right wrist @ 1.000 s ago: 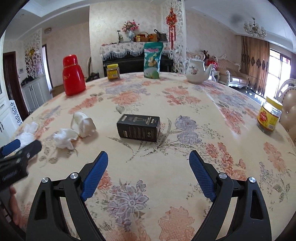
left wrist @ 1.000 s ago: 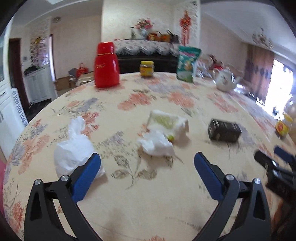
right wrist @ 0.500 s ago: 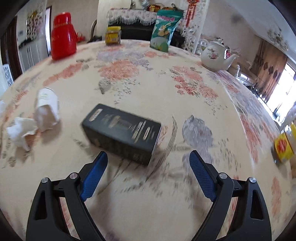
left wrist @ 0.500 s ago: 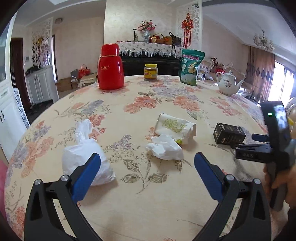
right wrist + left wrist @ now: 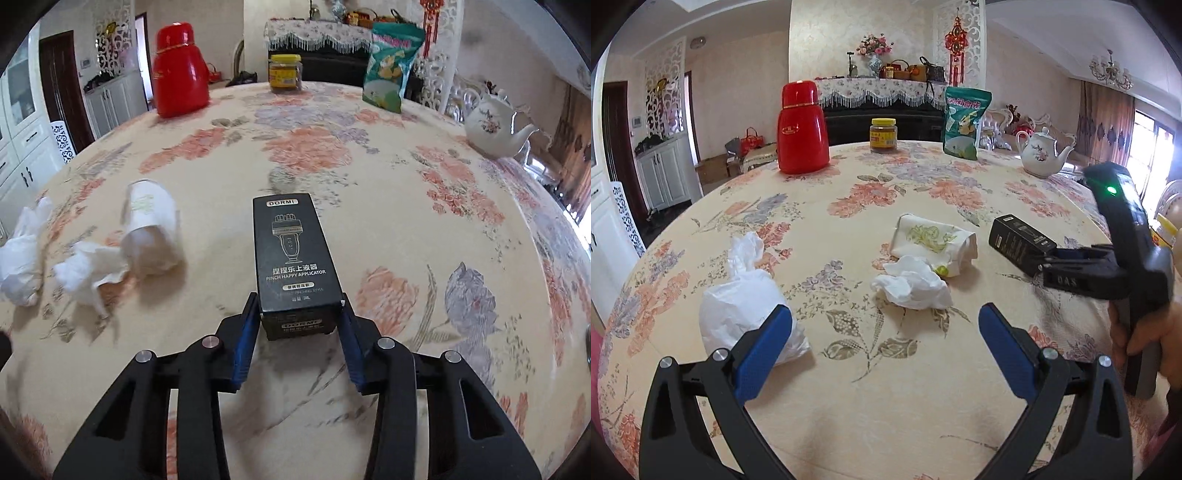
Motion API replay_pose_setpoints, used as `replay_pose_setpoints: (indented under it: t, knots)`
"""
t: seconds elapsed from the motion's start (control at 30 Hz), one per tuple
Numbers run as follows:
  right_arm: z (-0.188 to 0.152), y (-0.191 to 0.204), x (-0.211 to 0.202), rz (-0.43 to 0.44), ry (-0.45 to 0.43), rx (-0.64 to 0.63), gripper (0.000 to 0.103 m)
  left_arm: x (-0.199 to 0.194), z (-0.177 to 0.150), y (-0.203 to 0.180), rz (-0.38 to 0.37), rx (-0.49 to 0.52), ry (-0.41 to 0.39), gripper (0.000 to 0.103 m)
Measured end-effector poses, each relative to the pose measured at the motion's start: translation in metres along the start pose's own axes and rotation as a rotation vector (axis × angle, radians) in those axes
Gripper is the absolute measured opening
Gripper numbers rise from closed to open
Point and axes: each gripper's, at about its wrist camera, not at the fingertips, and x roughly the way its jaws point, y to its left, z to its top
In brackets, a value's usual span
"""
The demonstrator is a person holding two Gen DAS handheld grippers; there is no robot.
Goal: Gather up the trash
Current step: 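Grasp the black printed product box with the right tool, then grasp crumpled white tissue with the left tool while the right tool holds the box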
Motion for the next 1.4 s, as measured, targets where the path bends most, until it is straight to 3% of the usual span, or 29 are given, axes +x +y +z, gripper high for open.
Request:
replay_pose_setpoints:
  t: [0.2,0.4,0.67,0.8,1.03,1.3,1.4]
  knots:
    - [-0.018,0.018,-0.031,0.026,-0.024,0.033,0.040,0.005,0.000,0.003,-0.030,-0.024,0.029,0.098]
    - [-0.043,0.027,-0.067,-0.036,-0.041,0.056,0.040,0.008,-0.001,0.005,-0.062,-0.036,0.047,0.097]
    - [-0.080,0.018,-0.108,-0.058,-0.134,0.233,0.040,0.010,-0.002,0.006,-0.061,-0.048,0.055,0.095]
    - [-0.090,0.014,-0.118,-0.082,-0.192,0.249,0.040,0.014,-0.001,0.006,-0.063,-0.071,0.075,0.094]
    - [-0.089,0.003,-0.129,-0.063,-0.224,0.263,0.040,0.035,0.018,-0.016,-0.034,-0.021,0.113,0.084]
    - [-0.088,0.002,-0.131,-0.065,-0.234,0.265,0.040,0.095,0.038,-0.028,0.013,-0.008,0.227,0.074]
    - [-0.088,0.001,-0.131,-0.070,-0.231,0.264,0.040,0.107,0.035,-0.031,0.026,-0.003,0.263,0.056]
